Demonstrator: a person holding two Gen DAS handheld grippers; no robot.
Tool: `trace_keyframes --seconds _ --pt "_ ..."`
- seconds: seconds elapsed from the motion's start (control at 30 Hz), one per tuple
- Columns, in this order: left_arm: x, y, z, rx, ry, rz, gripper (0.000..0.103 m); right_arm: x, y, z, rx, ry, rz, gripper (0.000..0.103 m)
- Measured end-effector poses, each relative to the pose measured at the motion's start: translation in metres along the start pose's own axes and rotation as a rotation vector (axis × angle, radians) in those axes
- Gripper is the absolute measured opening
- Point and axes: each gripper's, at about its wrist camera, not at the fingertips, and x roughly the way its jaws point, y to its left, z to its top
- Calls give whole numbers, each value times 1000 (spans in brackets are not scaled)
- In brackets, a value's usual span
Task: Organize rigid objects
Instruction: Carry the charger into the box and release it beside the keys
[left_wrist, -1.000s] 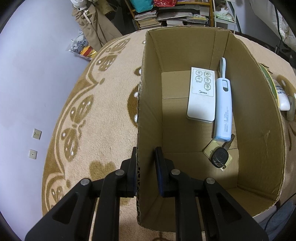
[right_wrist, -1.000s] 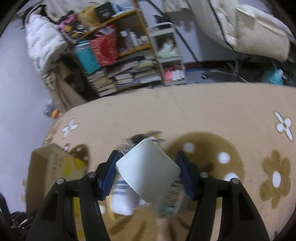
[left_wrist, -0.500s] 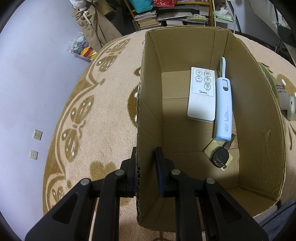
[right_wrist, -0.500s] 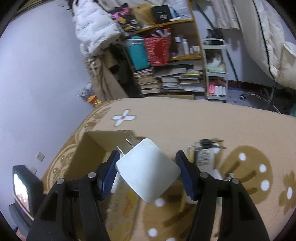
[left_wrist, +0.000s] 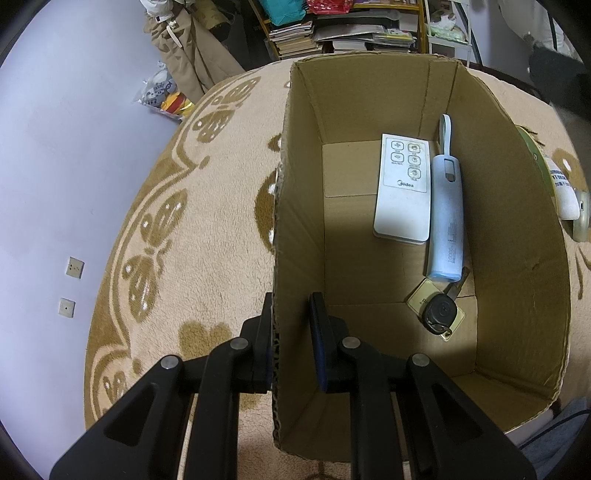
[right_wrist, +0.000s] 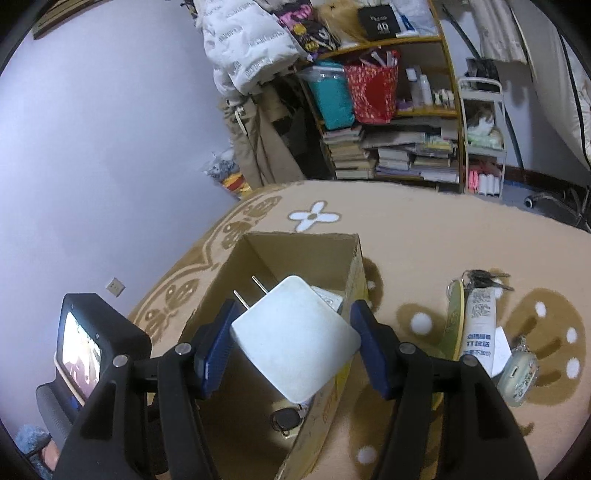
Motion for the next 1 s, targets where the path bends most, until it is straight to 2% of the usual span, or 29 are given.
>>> trace_keyframes --seconds 0.23,0.6,1.0 --pt "1 1 0 -1 -1 -1 17 8 10 -7 -35 30 39 66" --pt "2 1 0 -4 -1 -8 17 20 16 -13 -85 68 10 66" --pt "1 3 -2 -6 2 -11 17 10 19 -7 -101 22 -39 66"
